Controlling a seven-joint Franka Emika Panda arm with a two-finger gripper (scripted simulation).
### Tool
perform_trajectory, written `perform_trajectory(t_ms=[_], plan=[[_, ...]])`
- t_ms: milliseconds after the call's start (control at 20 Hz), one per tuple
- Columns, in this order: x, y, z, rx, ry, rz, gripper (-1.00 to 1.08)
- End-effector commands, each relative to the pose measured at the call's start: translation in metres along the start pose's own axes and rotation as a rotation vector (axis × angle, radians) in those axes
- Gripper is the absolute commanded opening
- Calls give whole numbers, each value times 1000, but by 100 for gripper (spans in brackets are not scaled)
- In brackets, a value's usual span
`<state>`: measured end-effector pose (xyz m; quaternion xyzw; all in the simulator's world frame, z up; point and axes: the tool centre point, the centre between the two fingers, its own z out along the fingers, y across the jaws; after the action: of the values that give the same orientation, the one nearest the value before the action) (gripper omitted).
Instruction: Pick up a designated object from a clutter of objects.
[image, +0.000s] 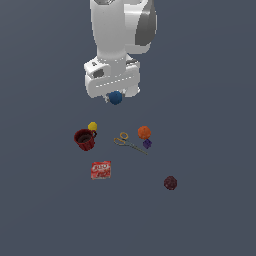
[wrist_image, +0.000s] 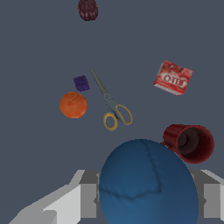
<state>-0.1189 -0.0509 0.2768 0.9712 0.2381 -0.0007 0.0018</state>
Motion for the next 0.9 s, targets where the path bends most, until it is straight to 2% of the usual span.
perform_trajectory(t_ms=[0, 450, 850], plan=[[3, -17, -18, 0, 0, 0, -100], [15, -58, -64, 2, 1, 0, -100], [19, -68, -77, 3, 2, 0, -100]])
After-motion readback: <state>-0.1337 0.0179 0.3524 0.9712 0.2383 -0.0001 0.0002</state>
